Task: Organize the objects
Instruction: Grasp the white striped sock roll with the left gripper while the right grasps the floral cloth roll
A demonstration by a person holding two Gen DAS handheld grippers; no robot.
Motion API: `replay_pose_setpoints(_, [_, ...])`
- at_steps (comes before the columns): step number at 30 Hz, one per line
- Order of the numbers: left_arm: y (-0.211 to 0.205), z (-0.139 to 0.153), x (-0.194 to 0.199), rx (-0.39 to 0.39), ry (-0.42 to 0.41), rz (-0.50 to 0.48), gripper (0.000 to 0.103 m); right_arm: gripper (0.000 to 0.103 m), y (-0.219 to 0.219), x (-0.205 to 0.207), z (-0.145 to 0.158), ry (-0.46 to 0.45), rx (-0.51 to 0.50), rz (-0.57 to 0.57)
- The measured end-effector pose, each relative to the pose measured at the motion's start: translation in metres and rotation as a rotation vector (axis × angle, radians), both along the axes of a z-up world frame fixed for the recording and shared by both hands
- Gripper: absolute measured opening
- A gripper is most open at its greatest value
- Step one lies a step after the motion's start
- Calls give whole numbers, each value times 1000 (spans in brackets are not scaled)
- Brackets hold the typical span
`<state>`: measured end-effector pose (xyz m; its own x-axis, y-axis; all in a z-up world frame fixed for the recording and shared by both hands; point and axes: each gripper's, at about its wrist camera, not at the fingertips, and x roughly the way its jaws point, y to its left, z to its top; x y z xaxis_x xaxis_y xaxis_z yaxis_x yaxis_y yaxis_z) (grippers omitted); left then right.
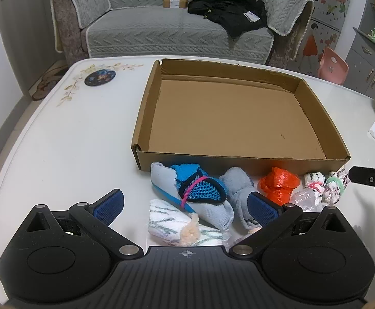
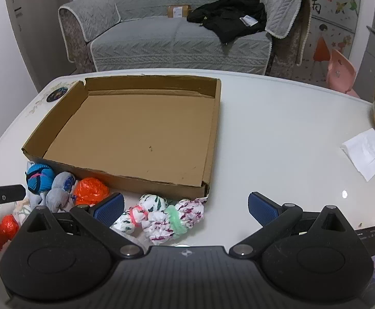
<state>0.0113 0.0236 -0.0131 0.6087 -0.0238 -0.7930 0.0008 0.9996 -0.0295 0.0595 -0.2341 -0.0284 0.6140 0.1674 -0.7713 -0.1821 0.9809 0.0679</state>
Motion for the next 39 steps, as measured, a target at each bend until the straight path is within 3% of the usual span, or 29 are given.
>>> replay_pose_setpoints(23, [5, -8, -2, 5, 16, 1, 103, 102, -1, -3, -3, 14, -11, 26])
replay_pose_setpoints(39, [18, -16, -6, 54, 41, 7, 103, 102, 0, -5, -5, 15, -16, 38])
